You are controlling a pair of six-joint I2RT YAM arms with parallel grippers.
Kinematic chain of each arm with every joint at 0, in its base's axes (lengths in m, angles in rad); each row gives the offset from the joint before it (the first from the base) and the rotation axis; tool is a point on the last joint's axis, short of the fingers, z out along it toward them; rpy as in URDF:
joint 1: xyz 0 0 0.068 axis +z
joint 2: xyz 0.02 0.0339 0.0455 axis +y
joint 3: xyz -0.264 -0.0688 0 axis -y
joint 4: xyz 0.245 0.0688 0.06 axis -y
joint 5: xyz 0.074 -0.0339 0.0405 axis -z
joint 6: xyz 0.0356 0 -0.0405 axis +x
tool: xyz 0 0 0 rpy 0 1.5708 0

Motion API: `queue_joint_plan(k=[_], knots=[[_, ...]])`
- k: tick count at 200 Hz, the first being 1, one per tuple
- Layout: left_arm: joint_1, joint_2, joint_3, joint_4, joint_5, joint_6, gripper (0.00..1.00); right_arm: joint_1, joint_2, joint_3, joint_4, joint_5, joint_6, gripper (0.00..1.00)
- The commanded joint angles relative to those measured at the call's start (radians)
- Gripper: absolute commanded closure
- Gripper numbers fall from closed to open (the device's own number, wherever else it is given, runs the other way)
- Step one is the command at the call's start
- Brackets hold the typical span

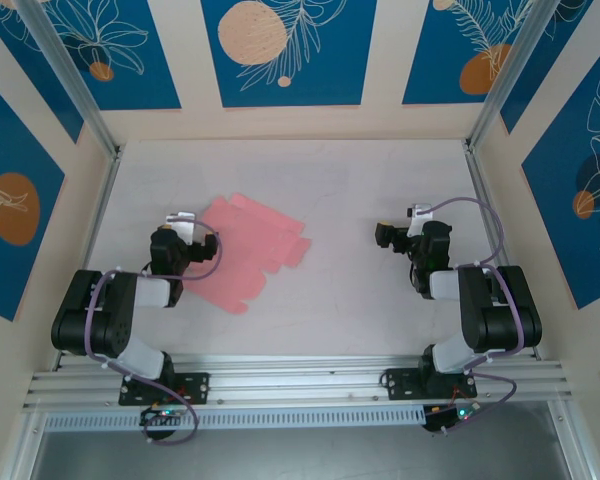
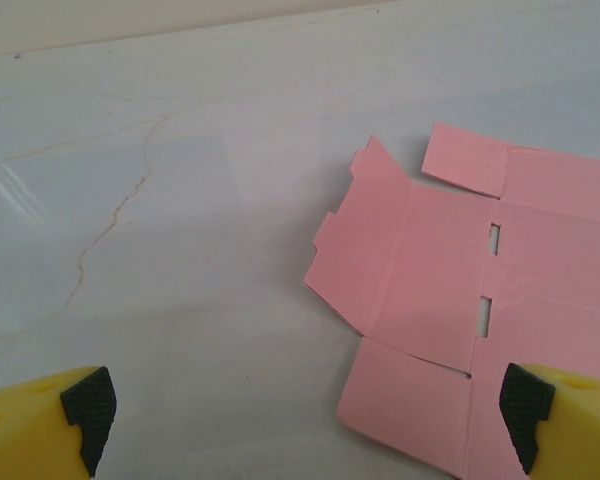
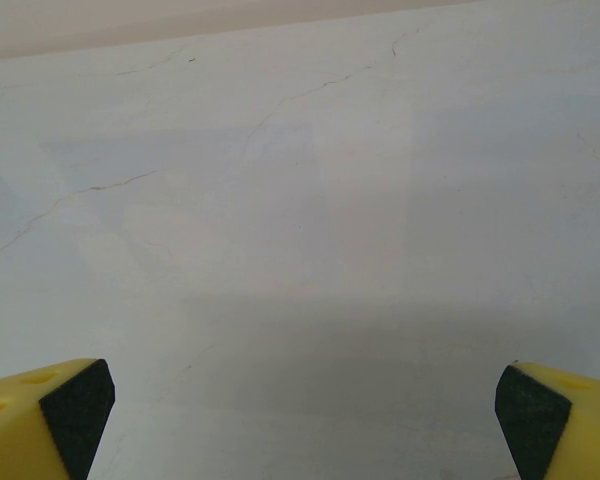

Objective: Fold the paper box

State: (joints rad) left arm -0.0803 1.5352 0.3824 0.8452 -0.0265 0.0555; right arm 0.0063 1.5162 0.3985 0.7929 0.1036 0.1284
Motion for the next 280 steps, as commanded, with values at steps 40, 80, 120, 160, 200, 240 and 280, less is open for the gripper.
queue_joint_plan(k=[40,80,120,160,200,240,280], knots=[[0.013,-0.011,0.021,-0.025,0.002,-0.002,0.00,-0.006,0.004,0.021,0.005,-0.011,-0.022,0.00],[0.013,-0.115,0.044,-0.150,0.010,0.001,0.00,-0.006,0.003,0.019,0.008,-0.012,-0.023,0.00],[0.013,-0.234,0.059,-0.256,0.002,-0.005,0.00,-0.006,-0.068,0.063,-0.129,0.043,0.005,0.00],[0.014,-0.321,0.157,-0.456,0.041,-0.056,0.00,-0.006,-0.164,0.097,-0.292,0.094,0.054,0.01],[0.013,-0.324,0.265,-0.597,0.040,-0.211,0.00,0.001,-0.270,0.227,-0.615,0.111,0.165,0.01],[0.012,-0.268,0.342,-0.684,0.098,-0.252,0.00,0.051,-0.326,0.332,-0.883,0.158,0.314,0.00],[0.009,-0.204,0.346,-0.674,0.146,-0.239,0.00,0.159,-0.329,0.389,-1.046,0.116,0.469,0.01]])
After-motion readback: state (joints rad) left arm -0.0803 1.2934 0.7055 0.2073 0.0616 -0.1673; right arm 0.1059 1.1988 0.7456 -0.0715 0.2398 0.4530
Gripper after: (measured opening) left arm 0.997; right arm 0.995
